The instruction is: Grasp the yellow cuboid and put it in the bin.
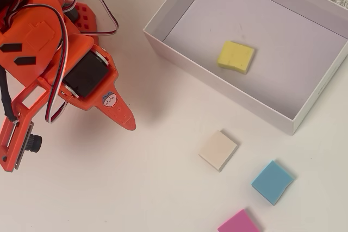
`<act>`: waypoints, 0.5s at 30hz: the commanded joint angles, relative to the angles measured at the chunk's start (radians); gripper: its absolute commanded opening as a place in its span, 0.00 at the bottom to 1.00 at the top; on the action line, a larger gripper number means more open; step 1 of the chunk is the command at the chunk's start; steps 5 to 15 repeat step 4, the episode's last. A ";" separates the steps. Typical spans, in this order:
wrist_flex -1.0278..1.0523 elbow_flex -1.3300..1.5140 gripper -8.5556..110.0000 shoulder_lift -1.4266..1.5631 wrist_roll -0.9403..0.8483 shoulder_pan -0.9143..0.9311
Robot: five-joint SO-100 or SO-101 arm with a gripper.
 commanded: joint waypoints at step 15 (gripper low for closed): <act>0.000 -0.003 0.00 -0.006 -0.006 0.003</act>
